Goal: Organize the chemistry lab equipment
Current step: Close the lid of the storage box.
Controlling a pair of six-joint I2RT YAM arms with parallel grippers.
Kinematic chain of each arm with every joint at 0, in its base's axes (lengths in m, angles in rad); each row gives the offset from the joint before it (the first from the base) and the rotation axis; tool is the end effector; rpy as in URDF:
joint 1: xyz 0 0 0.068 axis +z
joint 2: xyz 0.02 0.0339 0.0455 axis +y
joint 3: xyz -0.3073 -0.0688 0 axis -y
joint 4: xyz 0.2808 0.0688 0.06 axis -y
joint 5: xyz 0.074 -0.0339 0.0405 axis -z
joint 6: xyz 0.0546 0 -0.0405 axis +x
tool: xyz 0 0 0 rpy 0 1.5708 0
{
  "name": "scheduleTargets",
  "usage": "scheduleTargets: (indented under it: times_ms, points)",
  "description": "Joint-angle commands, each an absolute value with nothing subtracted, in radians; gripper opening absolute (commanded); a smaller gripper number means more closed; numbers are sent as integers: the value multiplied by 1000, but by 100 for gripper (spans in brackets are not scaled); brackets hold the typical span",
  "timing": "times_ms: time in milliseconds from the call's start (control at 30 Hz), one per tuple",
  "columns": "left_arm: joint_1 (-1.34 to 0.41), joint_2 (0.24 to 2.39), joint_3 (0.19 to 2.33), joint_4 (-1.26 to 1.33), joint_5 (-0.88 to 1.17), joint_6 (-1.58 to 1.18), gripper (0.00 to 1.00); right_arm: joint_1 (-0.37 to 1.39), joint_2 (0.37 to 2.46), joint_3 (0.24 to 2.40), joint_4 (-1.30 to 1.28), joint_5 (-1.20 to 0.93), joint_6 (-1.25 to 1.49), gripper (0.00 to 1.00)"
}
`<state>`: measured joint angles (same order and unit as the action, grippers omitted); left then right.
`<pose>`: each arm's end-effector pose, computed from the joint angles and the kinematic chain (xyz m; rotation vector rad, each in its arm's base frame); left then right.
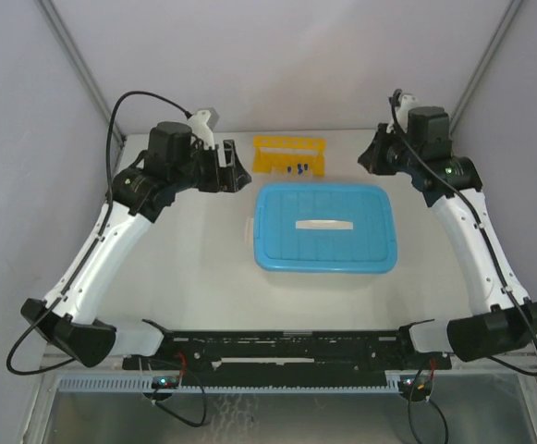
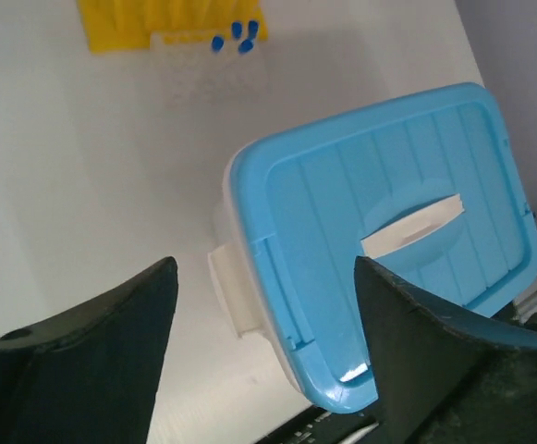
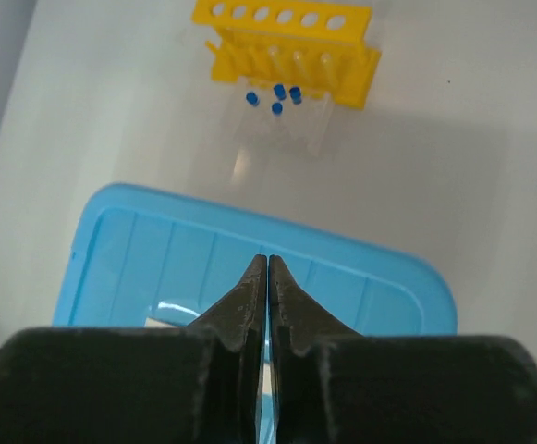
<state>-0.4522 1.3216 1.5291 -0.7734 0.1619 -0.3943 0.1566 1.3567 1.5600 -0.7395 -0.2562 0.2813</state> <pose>0.2791 -0.1454 0.4593 0.1618 2.1973 -0.6596 0.3205 0.0646 0.4645 -0.0230 2.1326 0.5303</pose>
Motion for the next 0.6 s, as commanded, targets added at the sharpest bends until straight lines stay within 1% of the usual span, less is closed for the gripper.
scheduleTargets:
  times_ms: [0, 33, 67, 100, 233, 300, 367, 467, 567]
  points:
    - [-543, 1333, 1632, -767, 83, -284, 51, 202, 1255, 1510, -804, -62, 205, 0]
    - [-561, 1343, 1643, -768, 81, -278, 24, 202, 1242, 1493, -811, -54, 209, 0]
    - [-578, 1353, 1649, -770, 75, -277, 4, 206, 1229, 1477, -818, -42, 211, 0]
    - [-594, 1361, 1651, -773, 69, -274, 1, 212, 1216, 1464, -825, -26, 212, 0]
    - [-665, 1400, 1640, -800, 20, -232, 0, 266, 1178, 1417, -854, 38, 199, 0]
    - [-700, 1427, 1633, -826, -27, -210, 5, 288, 1171, 1399, -876, 62, 200, 0]
    - [-729, 1456, 1622, -838, -67, -192, 6, 304, 1163, 1378, -889, 79, 211, 0]
    - [-755, 1498, 1607, -848, -91, -184, 2, 316, 1142, 1349, -891, 87, 231, 0]
    - [-762, 1516, 1581, -847, -73, -194, 1, 319, 1120, 1320, -890, 85, 244, 0]
